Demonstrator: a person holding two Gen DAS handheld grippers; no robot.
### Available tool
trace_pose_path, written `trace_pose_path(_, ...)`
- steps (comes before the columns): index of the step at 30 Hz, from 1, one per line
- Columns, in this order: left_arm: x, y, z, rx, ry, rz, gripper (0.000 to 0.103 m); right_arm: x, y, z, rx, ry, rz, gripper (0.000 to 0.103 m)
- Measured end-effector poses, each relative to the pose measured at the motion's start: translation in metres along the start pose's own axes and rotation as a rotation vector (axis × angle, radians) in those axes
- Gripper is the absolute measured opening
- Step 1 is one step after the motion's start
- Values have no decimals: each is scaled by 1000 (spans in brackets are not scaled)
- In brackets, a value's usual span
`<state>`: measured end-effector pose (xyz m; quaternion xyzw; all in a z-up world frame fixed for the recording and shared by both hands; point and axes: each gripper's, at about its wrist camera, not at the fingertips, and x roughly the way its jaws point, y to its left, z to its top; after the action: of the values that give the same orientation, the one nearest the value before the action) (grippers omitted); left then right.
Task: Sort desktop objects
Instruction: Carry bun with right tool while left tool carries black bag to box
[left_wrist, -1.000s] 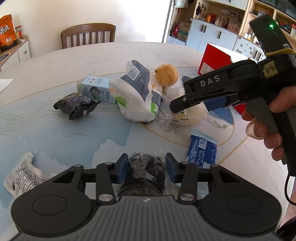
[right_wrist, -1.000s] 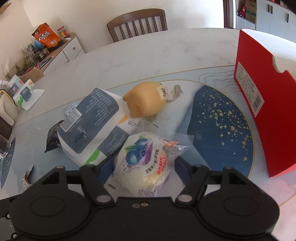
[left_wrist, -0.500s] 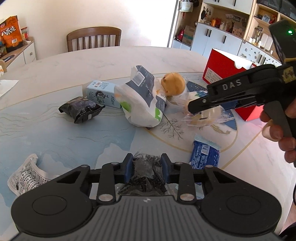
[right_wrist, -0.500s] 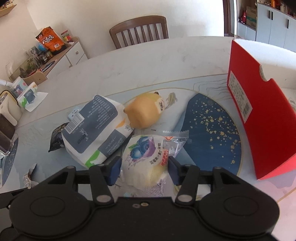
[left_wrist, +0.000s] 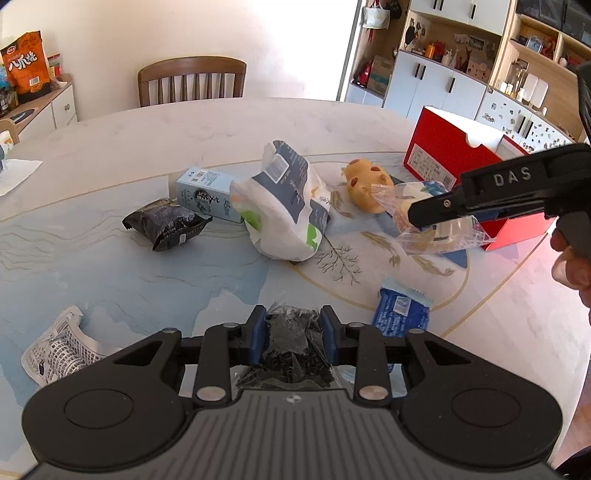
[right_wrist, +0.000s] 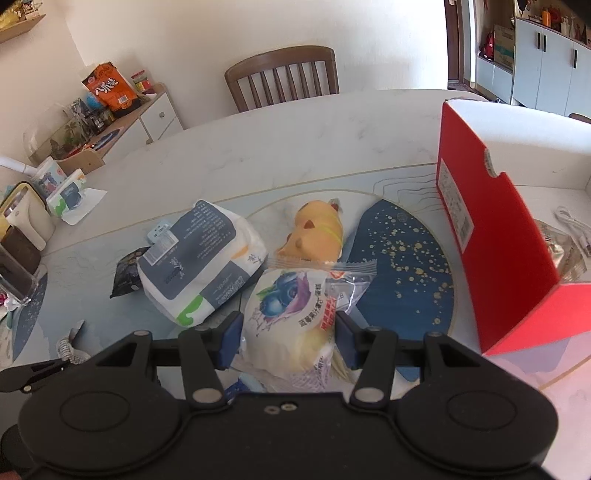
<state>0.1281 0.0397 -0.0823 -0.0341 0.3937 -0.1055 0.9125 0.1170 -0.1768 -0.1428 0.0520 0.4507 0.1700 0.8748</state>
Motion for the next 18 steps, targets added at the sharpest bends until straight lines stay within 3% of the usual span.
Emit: trace_pose_path(18, -35, -32, 38, -11, -49, -55, 30, -54, -22, -5, -1, -16, 33, 52)
